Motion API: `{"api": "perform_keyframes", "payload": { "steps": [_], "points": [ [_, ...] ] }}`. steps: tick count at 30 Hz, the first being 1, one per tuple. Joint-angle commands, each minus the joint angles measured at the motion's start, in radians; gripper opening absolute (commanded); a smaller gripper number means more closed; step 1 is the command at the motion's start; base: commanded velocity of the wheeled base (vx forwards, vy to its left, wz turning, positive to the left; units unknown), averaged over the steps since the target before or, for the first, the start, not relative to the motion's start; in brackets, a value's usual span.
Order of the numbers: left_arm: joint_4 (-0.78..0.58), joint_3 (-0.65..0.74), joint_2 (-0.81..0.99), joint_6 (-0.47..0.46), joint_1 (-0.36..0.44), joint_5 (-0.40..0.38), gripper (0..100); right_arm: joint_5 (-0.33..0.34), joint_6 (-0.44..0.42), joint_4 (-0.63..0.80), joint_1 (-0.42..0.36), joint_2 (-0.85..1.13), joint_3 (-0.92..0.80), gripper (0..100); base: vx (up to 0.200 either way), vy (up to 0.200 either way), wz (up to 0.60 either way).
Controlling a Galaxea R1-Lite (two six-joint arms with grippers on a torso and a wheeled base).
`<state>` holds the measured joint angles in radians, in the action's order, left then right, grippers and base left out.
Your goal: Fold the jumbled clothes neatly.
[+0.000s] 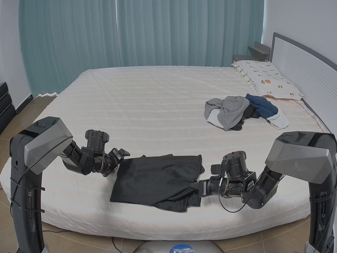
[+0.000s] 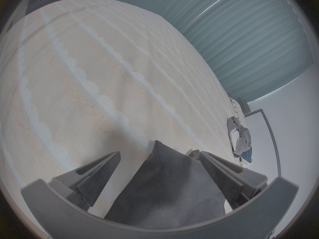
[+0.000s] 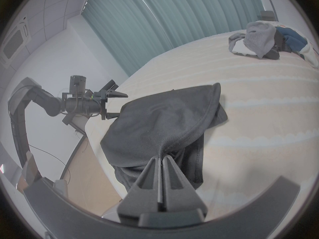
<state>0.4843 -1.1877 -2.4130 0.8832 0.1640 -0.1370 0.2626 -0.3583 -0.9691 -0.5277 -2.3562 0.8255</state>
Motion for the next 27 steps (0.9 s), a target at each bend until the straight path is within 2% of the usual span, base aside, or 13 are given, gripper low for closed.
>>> {"api": "perform_keyframes", "payload": {
  "steps": [1, 8, 17, 27],
  "points": [
    [0.000, -0.001, 0.006, 0.000, -0.001, 0.002, 100, 0.003, -0.013, 0.006, 0.002, 0.041, 0.004, 0, 0.000, 0.000, 0.00],
    [0.000, 0.026, 0.049, -0.003, -0.001, 0.000, 100, 0.004, -0.096, 0.012, -0.002, 0.075, 0.012, 0, 0.000, 0.000, 0.00],
    [-0.001, 0.046, 0.040, -0.047, 0.009, 0.002, 100, -0.002, -0.094, 0.056, -0.003, 0.130, -0.025, 0, 0.000, 0.000, 0.00],
    [-0.001, 0.046, 0.034, -0.047, 0.017, 0.004, 100, -0.002, -0.087, 0.155, -0.009, 0.195, -0.028, 0, 0.000, 0.000, 0.00]
  ]
}}
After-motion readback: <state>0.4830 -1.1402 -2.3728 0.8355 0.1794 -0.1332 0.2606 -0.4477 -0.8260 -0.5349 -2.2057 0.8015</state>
